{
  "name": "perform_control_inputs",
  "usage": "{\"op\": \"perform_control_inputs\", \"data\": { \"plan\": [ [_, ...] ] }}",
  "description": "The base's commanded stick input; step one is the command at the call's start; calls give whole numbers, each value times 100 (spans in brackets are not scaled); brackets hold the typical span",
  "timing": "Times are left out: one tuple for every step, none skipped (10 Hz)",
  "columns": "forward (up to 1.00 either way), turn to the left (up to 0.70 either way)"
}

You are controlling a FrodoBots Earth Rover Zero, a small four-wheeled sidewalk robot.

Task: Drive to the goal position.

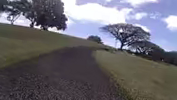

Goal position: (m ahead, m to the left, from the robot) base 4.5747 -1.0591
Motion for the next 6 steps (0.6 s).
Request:
{"op": "perform_control_inputs", "data": {
  "plan": [
    [50,50],
    [50,9],
    [50,0],
    [50,0],
    [50,0],
    [50,0]
  ]
}}
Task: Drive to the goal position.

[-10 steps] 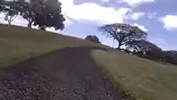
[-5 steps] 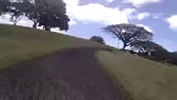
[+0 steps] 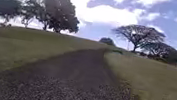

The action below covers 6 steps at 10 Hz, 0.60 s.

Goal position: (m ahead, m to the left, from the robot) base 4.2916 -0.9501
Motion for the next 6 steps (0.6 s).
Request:
{"op": "perform_control_inputs", "data": {
  "plan": [
    [50,0],
    [50,0],
    [50,0],
    [50,0],
    [50,0],
    [50,0]
  ]
}}
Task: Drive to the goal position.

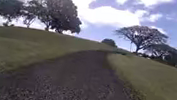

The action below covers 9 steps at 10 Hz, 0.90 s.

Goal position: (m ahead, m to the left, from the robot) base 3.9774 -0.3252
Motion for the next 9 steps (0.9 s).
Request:
{"op": "perform_control_inputs", "data": {
  "plan": [
    [50,0],
    [50,0],
    [50,0],
    [50,0],
    [50,0],
    [50,0],
    [50,0],
    [50,0],
    [50,0]
  ]
}}
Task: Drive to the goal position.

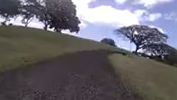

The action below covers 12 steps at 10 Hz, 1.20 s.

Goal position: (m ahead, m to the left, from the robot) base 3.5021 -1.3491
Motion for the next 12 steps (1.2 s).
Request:
{"op": "perform_control_inputs", "data": {
  "plan": [
    [50,0],
    [50,0],
    [50,0],
    [50,0],
    [50,0],
    [50,0],
    [50,0],
    [50,0],
    [50,0],
    [50,0],
    [50,0],
    [50,0]
  ]
}}
